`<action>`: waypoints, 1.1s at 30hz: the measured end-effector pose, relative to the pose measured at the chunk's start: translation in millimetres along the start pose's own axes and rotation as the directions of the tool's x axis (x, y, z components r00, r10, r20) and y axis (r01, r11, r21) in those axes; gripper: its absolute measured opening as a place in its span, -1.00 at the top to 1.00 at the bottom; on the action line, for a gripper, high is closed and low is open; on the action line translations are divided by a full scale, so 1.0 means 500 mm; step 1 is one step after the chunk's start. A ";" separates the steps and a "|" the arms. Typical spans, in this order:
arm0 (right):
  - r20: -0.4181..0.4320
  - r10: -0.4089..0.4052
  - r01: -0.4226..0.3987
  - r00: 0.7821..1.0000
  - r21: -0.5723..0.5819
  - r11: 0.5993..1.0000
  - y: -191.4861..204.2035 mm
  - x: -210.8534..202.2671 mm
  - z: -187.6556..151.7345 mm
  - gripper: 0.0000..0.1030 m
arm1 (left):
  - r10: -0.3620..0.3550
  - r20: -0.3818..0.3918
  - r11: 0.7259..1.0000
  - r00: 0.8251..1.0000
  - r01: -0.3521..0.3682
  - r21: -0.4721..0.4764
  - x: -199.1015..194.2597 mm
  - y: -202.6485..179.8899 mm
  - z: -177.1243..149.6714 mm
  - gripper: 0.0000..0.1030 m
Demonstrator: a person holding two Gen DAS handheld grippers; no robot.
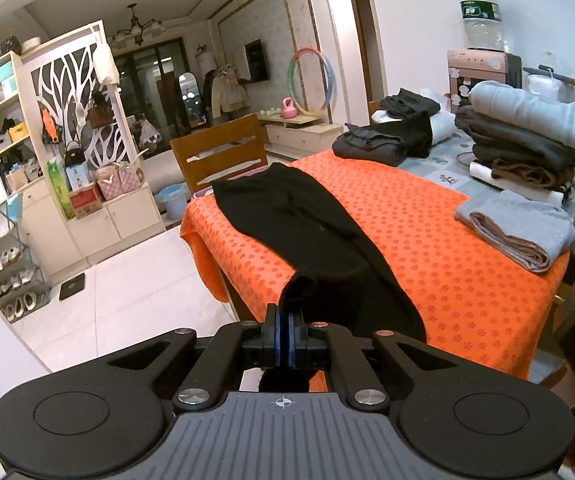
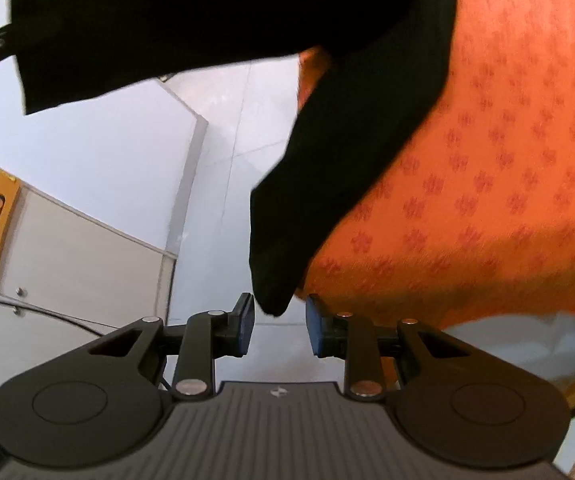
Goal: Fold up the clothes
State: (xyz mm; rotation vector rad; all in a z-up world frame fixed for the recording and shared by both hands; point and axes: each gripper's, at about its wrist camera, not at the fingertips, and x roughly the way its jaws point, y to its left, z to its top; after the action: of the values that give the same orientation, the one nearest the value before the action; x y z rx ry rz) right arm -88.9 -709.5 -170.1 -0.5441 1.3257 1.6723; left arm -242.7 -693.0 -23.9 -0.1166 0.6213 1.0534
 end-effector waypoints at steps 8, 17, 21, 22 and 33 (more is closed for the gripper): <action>0.037 -0.011 0.009 0.999 0.062 0.998 0.012 0.032 -0.005 0.81 | 0.020 0.000 1.000 1.000 -0.020 0.015 0.000 -0.001 0.001 0.88; 0.138 -0.115 0.131 0.984 -0.114 0.985 0.022 -0.161 0.024 0.82 | 0.035 0.048 0.996 0.998 -0.039 0.084 -0.027 -0.054 0.024 0.88; 0.154 -0.217 0.241 0.964 -0.166 0.956 -0.033 -0.251 0.047 0.82 | 0.043 0.057 0.995 0.997 -0.048 0.091 -0.033 -0.085 0.042 0.88; 0.159 -0.244 0.271 0.957 -0.178 0.946 -0.049 -0.272 0.051 0.82 | 0.046 0.057 0.995 0.997 -0.051 0.085 -0.034 -0.091 0.048 0.88; 0.381 -0.530 0.636 0.758 -0.250 0.730 -0.180 -0.528 0.133 0.82 | 0.036 0.076 0.997 0.996 -0.042 0.072 -0.072 -0.177 0.117 0.88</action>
State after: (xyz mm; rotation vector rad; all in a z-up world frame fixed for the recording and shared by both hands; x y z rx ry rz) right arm 130.0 -745.9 11.1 -0.8119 0.5259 1.3766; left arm -155.8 -743.5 25.9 -0.0011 0.5957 1.0667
